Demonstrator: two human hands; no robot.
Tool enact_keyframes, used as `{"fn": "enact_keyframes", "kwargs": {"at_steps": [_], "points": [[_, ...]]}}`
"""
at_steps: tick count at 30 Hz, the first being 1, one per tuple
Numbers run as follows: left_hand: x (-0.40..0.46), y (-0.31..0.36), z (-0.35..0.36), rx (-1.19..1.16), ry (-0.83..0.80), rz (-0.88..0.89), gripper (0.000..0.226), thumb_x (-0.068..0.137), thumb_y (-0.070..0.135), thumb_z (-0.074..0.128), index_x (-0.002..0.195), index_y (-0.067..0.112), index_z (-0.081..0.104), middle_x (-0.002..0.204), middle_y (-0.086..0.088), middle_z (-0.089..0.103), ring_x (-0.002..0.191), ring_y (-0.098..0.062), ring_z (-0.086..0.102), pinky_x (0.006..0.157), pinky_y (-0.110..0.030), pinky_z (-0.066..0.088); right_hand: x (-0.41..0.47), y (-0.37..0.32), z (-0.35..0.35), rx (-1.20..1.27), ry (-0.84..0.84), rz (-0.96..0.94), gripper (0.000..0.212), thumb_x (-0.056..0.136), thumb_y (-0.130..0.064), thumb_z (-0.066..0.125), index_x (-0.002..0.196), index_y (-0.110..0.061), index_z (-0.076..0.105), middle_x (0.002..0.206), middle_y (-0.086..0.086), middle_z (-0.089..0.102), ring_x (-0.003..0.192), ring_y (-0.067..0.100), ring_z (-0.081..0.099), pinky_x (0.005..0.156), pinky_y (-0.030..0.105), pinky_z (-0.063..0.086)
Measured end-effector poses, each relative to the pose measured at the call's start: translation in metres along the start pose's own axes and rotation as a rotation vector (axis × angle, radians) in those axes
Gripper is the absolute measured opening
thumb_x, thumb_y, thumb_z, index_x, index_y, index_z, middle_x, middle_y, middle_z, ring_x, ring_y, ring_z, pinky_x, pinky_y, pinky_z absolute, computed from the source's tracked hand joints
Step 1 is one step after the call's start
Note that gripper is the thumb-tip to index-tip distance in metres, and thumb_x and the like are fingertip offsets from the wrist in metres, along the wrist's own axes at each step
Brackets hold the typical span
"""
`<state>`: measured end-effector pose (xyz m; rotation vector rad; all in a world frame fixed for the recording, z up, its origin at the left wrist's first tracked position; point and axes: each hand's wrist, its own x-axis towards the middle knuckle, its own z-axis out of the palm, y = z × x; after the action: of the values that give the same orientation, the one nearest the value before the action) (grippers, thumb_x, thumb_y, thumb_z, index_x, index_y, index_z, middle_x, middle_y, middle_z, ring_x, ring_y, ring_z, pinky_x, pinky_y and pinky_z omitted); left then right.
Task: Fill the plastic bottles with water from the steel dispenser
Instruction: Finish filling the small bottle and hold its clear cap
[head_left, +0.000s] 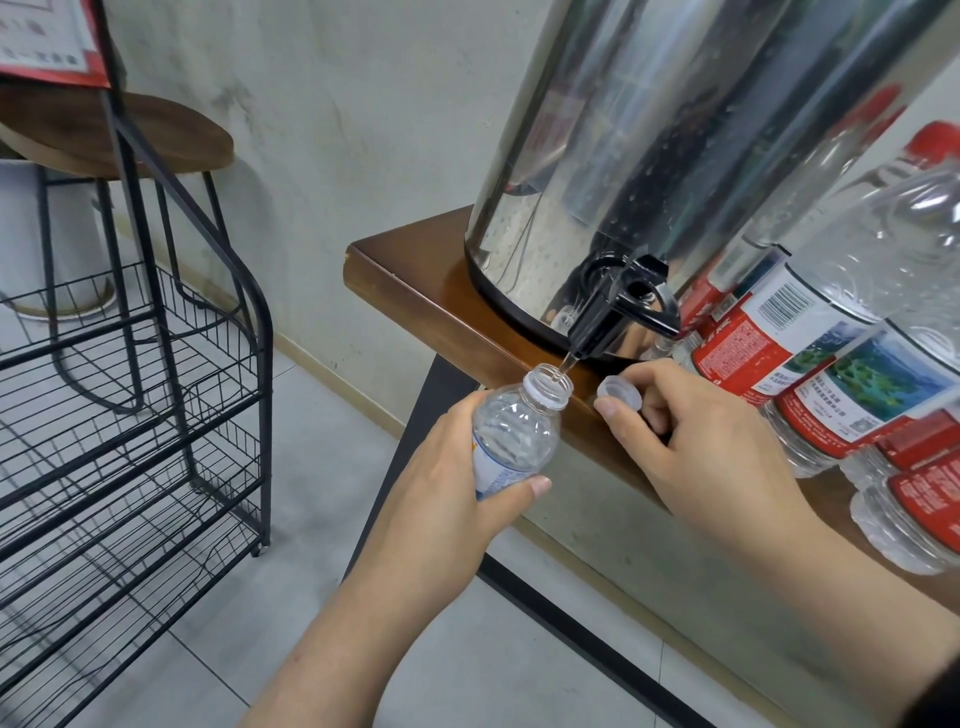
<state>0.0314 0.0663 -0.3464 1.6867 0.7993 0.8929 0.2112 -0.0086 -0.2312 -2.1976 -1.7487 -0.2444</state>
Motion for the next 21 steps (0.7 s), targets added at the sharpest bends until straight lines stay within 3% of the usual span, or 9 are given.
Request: {"fn": "enact_keyframes", "kwargs": {"at_steps": [6,12,16,19,21], "points": [[-0.001,0.001,0.0,0.002,-0.01,-0.01,0.069,0.086,0.048,0.076,0.142,0.049,0.035,0.128,0.029,0.051,0.118,0.004,0.053,0.081,0.004,0.04,-0.003,-0.002,-0.008,0.21,0.018,0.054,0.016,0.091,-0.048,0.061,0.099,-0.035,0.064,0.075,-0.008,0.059,0.075,0.01,0.055,0.057,0.023,0.042],[-0.001,0.003,-0.001,-0.008,-0.01,-0.002,0.065,0.086,0.049,0.076,0.136,0.055,0.035,0.124,0.032,0.052,0.114,0.008,0.053,0.079,0.003,0.04,-0.01,-0.007,-0.017,0.525,0.146,0.172,0.004,0.09,-0.031,0.065,0.093,-0.031,0.068,0.073,-0.005,0.067,0.056,0.009,0.054,0.054,0.023,0.046],[-0.001,0.005,-0.001,-0.016,-0.001,0.017,0.061,0.087,0.048,0.077,0.124,0.066,0.032,0.122,0.036,0.052,0.115,0.012,0.051,0.081,0.0,0.042,-0.008,-0.018,-0.027,0.741,0.188,0.258,0.023,0.102,-0.019,0.052,0.094,-0.027,0.071,0.066,0.013,0.052,0.054,0.019,0.046,0.048,0.027,0.038],[-0.001,0.005,-0.001,-0.021,-0.003,0.016,0.062,0.087,0.048,0.077,0.129,0.062,0.034,0.124,0.034,0.053,0.116,0.011,0.051,0.082,-0.001,0.042,-0.005,-0.029,-0.038,0.701,0.232,0.227,0.029,0.097,-0.028,0.044,0.077,-0.023,0.064,0.063,0.017,0.04,0.055,0.033,0.034,0.048,0.041,0.031],[0.0,0.003,-0.001,-0.02,-0.004,0.02,0.063,0.087,0.048,0.077,0.134,0.057,0.036,0.125,0.033,0.053,0.117,0.01,0.052,0.082,-0.002,0.043,-0.001,-0.035,-0.045,0.603,0.247,0.173,0.043,0.103,-0.041,0.045,0.07,-0.016,0.056,0.057,0.017,0.044,0.05,0.03,0.038,0.049,0.04,0.034]]}}
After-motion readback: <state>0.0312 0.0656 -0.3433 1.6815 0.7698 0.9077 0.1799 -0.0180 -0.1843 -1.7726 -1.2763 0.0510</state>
